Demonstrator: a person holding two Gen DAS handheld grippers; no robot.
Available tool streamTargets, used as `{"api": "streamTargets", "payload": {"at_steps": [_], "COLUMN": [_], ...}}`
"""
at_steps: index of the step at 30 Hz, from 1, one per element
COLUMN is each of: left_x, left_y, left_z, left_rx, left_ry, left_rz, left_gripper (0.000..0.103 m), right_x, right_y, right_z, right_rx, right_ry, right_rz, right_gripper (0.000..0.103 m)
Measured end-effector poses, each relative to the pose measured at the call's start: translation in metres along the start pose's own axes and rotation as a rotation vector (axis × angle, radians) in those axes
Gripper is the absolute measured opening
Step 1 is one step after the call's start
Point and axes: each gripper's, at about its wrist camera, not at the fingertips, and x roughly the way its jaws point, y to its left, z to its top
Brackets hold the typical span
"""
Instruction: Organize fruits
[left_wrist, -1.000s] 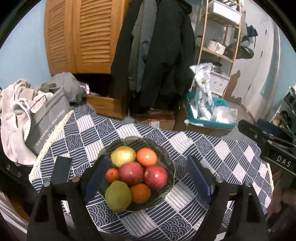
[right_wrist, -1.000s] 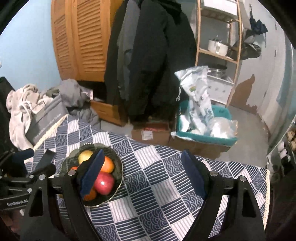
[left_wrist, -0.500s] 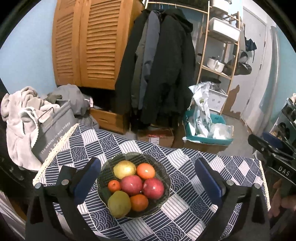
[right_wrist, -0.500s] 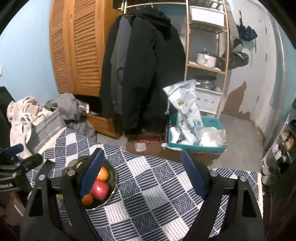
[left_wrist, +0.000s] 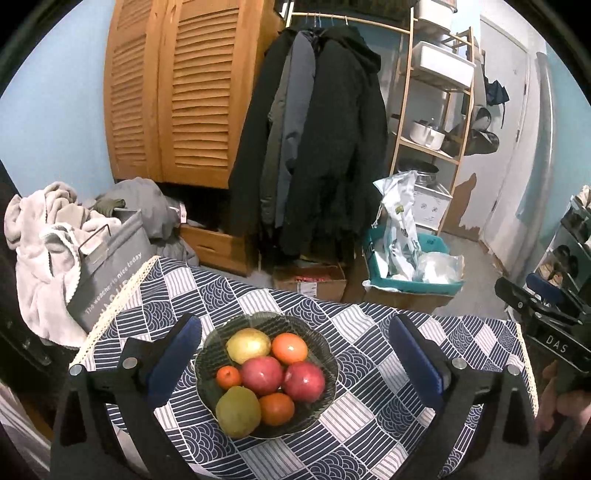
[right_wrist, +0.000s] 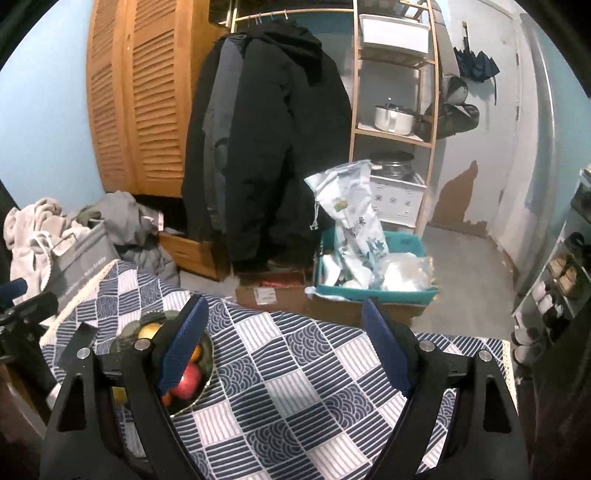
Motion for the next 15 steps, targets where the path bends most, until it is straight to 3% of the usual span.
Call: {"api": "streamTargets", "payload": {"at_steps": [15], "left_x": [-0.0009], "left_y": [0.0004], "left_z": [0.0016], "left_rx": [-0.002], "left_ry": [-0.002], "left_rz": [0.003], "left_gripper": [0.102], "right_x": [0.0002], "right_y": [-0.0039], "right_z": [0.0001], "right_rx": [0.003], "right_ry": [0.000], "right_rz": [0.003], "right_gripper": [0.084]}}
